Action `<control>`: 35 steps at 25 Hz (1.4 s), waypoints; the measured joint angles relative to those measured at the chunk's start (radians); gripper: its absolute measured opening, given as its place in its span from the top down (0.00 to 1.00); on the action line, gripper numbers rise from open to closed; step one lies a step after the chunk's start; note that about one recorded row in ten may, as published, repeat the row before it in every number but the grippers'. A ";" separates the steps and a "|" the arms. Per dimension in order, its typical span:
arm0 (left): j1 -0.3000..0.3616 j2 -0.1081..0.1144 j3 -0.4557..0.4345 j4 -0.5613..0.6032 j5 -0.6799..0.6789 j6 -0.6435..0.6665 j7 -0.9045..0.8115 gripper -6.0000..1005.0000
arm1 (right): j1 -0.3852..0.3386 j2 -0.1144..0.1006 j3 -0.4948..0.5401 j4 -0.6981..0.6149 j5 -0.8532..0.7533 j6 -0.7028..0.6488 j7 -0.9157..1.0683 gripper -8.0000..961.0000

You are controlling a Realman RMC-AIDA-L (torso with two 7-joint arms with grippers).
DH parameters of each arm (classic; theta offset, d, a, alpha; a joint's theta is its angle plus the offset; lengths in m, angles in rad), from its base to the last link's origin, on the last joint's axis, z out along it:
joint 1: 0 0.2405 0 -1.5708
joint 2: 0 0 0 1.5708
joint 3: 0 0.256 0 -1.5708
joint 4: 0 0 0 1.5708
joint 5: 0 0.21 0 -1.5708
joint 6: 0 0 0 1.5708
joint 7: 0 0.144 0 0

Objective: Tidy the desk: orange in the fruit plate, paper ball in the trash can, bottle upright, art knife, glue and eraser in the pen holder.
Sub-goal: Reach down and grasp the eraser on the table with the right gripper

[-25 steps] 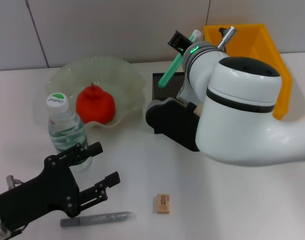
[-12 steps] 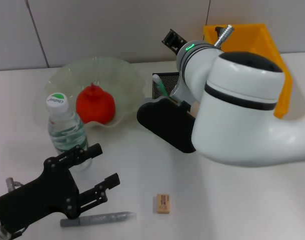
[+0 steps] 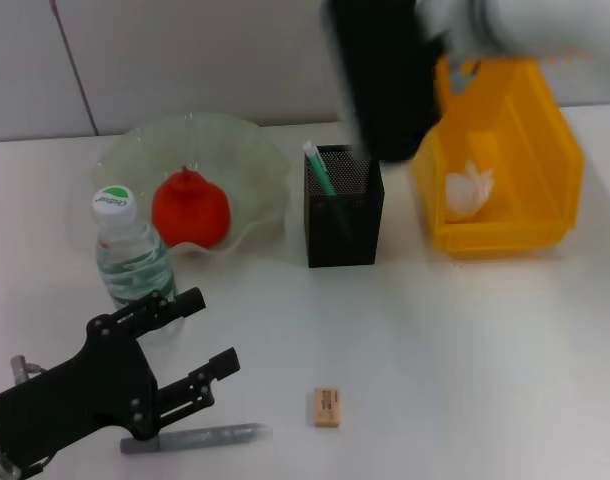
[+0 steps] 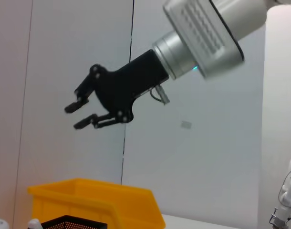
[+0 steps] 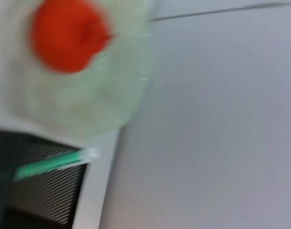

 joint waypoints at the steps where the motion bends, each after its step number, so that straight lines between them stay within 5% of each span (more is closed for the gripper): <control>1: 0.000 0.000 0.000 0.000 0.000 0.000 0.000 0.28 | 0.000 0.000 0.000 0.000 0.000 0.000 0.000 0.72; 4: 0.000 0.001 0.000 0.000 0.000 0.004 0.000 0.28 | -0.074 0.000 0.187 0.073 0.233 0.017 0.009 0.72; 5: 0.000 0.001 0.000 0.000 0.000 0.005 0.000 0.28 | -0.136 0.000 0.308 0.099 0.445 0.022 0.006 0.72; 6: 0.000 0.002 0.000 0.002 0.000 0.005 0.000 0.28 | -0.136 0.000 0.308 0.099 0.445 0.022 0.006 0.72; 10: 0.001 0.005 0.002 0.009 0.002 0.006 0.001 0.28 | -0.288 -0.002 0.497 0.040 0.940 0.010 -0.011 0.72; 13: 0.002 0.006 0.001 0.010 0.004 0.006 0.001 0.28 | -0.329 -0.002 0.505 0.013 1.015 -0.022 0.000 0.72; 15: 0.005 0.008 0.001 0.012 0.005 0.008 0.001 0.27 | -0.341 -0.003 0.515 -0.024 1.016 -0.148 0.091 0.72; 17: 0.011 0.008 0.001 0.013 0.006 0.015 0.001 0.27 | -0.331 -0.005 0.527 -0.040 1.010 -0.208 0.124 0.64; 20: 0.016 0.011 0.001 0.014 0.009 0.037 -0.008 0.27 | -0.265 -0.007 0.591 -0.095 0.989 -0.467 0.208 0.52; 28: 0.054 0.015 0.002 0.060 0.035 0.049 -0.036 0.27 | -0.165 -0.019 0.576 -0.075 0.817 -0.671 0.247 0.27; 33: 0.071 0.015 -0.003 0.090 0.059 0.030 -0.073 0.26 | -0.071 -0.009 0.420 -0.112 0.660 -0.678 0.313 0.18; 35: 0.076 0.014 -0.007 0.096 0.063 0.023 -0.078 0.24 | -0.017 -0.009 0.272 -0.159 0.576 -0.642 0.387 0.18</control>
